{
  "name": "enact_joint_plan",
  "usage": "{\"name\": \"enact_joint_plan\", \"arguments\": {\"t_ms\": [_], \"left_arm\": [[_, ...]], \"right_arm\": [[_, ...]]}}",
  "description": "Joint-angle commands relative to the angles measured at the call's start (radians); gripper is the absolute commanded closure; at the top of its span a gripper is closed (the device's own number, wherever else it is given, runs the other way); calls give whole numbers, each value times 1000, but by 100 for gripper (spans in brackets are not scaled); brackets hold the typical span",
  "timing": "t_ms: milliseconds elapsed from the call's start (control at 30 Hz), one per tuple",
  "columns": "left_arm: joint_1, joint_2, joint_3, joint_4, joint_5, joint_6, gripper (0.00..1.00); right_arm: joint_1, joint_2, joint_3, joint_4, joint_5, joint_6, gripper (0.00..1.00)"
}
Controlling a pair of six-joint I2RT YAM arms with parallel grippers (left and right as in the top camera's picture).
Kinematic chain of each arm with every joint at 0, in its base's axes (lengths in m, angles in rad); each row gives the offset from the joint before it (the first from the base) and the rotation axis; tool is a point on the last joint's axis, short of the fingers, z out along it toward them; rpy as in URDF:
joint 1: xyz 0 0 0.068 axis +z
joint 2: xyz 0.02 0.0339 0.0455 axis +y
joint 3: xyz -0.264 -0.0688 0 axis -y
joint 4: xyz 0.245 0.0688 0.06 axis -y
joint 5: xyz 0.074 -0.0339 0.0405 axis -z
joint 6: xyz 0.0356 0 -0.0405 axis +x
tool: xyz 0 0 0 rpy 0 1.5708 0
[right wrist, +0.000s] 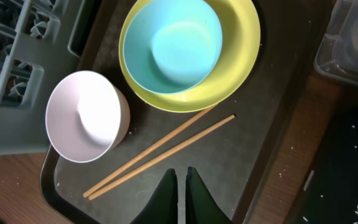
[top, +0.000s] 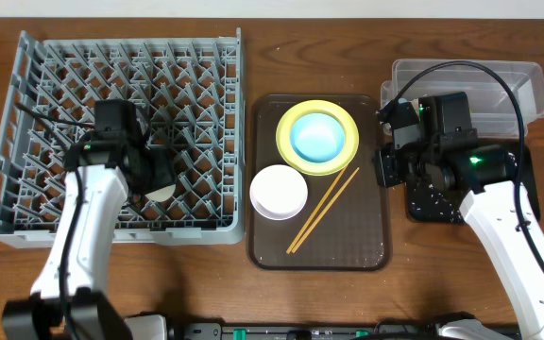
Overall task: Sort waste into correct bins and load items into the dishwasher rack
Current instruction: 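Lower the white cup into the rack with the left gripper and release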
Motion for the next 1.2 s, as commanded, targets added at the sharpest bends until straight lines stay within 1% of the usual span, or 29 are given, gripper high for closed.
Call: {"name": "enact_joint_plan", "arguments": {"t_ms": [0, 33, 100, 133, 167, 267, 367, 433, 500, 533, 600, 800, 933, 1000, 1033, 1133, 1167], "left_arm": [[4, 46, 17, -5, -16, 18, 77], [4, 58, 17, -5, -16, 18, 68], [4, 71, 17, -5, -16, 18, 61], [4, 76, 17, -5, -16, 18, 56], [4, 76, 17, -5, -16, 18, 48], [4, 73, 17, -5, -16, 18, 39], [4, 64, 18, -5, -16, 18, 31], [4, 51, 18, -5, -16, 18, 28], [4, 38, 18, -5, -16, 18, 20], [4, 29, 18, -5, -16, 18, 15], [4, 18, 18, -6, -16, 18, 13], [4, -12, 18, -6, -15, 18, 12], [3, -63, 18, -12, -12, 18, 11], [3, -103, 18, -17, -5, 17, 11], [2, -124, 18, -17, 5, 16, 11], [0, -202, 18, -16, 105, 14, 11], [0, -224, 18, -14, 136, 14, 10]], "right_arm": [[-3, 0, 19, -3, 5, -16, 94], [-3, 0, 19, -3, 5, -16, 90], [-3, 0, 19, -3, 4, -16, 80], [-3, 0, 19, -3, 3, -16, 73], [-3, 0, 19, -3, 2, -16, 69], [-3, 0, 19, -3, 1, -16, 64], [-3, 0, 19, -3, 1, -16, 63], [-3, 0, 19, -3, 1, -16, 61], [-3, 0, 19, -4, 1, -16, 60], [-3, 0, 19, -5, 1, -16, 59], [-3, 0, 19, -7, 1, -16, 59], [-3, 0, 18, -7, 1, -16, 59], [-3, 0, 18, -10, 1, -16, 59], [-3, 0, 18, -10, 1, -16, 55], [-3, 0, 18, -10, 1, -16, 50], [-3, 0, 18, -10, 1, -16, 36], [-3, 0, 18, -10, 1, -16, 34]]}}
